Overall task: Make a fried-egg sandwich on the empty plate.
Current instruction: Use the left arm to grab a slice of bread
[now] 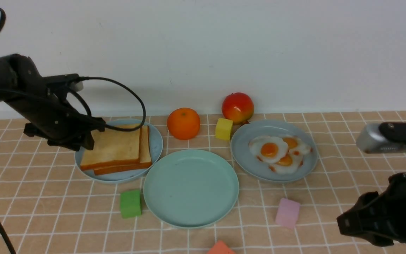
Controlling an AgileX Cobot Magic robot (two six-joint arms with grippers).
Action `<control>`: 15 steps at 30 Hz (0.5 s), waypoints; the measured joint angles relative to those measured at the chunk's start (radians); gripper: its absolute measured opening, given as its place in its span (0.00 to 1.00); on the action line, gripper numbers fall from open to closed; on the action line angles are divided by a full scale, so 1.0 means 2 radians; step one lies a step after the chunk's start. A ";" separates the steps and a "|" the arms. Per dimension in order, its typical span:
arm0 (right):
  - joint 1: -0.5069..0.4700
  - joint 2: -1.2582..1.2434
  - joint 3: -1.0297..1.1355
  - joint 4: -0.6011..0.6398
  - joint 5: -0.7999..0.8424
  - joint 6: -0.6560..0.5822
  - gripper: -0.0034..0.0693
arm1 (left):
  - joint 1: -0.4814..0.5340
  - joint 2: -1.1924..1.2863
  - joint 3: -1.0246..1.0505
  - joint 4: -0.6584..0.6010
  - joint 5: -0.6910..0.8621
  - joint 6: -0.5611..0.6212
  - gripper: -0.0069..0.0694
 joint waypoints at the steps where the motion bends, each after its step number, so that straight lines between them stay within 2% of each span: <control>1: 0.000 0.000 0.000 0.000 0.001 0.000 0.38 | 0.000 0.004 0.000 0.000 -0.002 0.000 0.40; 15: 0.000 0.000 0.000 0.010 0.007 0.000 0.38 | 0.001 0.025 -0.005 -0.016 -0.002 0.000 0.40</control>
